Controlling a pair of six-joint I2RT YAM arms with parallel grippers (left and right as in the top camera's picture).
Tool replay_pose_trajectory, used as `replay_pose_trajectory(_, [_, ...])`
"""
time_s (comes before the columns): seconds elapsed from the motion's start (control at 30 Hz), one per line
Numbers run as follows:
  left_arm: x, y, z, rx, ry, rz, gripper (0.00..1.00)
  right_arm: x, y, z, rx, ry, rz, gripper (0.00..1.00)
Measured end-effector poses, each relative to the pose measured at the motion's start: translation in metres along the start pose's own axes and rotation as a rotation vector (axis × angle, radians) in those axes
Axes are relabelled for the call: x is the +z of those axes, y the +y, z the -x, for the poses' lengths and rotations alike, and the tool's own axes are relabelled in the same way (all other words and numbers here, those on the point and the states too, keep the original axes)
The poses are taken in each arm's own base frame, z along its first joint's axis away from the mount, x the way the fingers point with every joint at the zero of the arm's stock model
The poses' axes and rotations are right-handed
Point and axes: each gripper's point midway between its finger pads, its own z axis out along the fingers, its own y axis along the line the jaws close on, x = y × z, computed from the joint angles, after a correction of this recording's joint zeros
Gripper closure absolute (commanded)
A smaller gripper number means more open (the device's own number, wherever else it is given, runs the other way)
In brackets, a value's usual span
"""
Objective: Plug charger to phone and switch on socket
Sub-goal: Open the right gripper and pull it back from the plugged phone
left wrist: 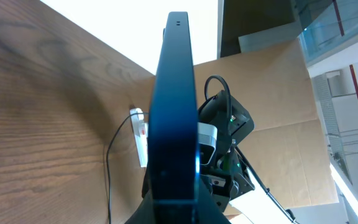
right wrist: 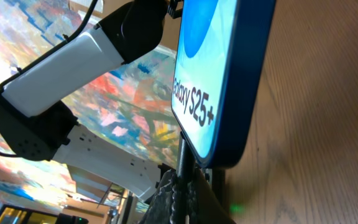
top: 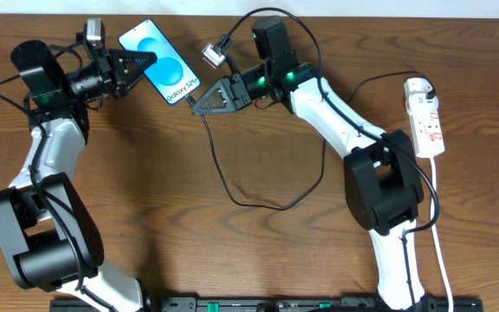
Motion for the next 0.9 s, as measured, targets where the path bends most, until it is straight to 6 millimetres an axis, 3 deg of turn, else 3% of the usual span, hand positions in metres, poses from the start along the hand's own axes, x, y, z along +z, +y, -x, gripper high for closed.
replay_pose_trajectory(0.07, [0.000,0.000,0.000,0.000,0.000,0.000,0.93,0.000,0.000,0.000,0.002,0.000,0.000,0.96])
replay_pose_trajectory(0.2, [0.001,-0.001,-0.003,-0.003,0.015,-0.007,0.93,0.000,-0.001,0.001,0.006,-0.005,-0.008,0.70])
replay_pose_trajectory(0.47, [0.003,-0.003,-0.008,-0.003,0.044,-0.019,0.93,0.000,-0.005,-0.001,0.038,-0.009,-0.019,0.60])
replay_pose_trajectory(0.63, [0.003,-0.003,-0.008,0.002,0.044,-0.019,0.93,-0.003,-0.005,0.000,0.034,-0.013,-0.021,0.49])
replay_pose_trajectory(0.67, [0.003,-0.003,-0.008,0.004,0.044,-0.019,0.93,-0.005,-0.005,0.000,0.033,-0.016,-0.022,0.41])
replay_pose_trajectory(0.8, [0.003,-0.003,-0.008,0.008,0.042,-0.018,0.93,-0.023,-0.011,0.006,0.031,-0.052,-0.047,0.34])
replay_pose_trajectory(0.9, [0.004,-0.003,-0.008,0.006,0.041,-0.017,0.93,-0.051,-0.020,0.013,0.049,-0.113,-0.095,0.31])
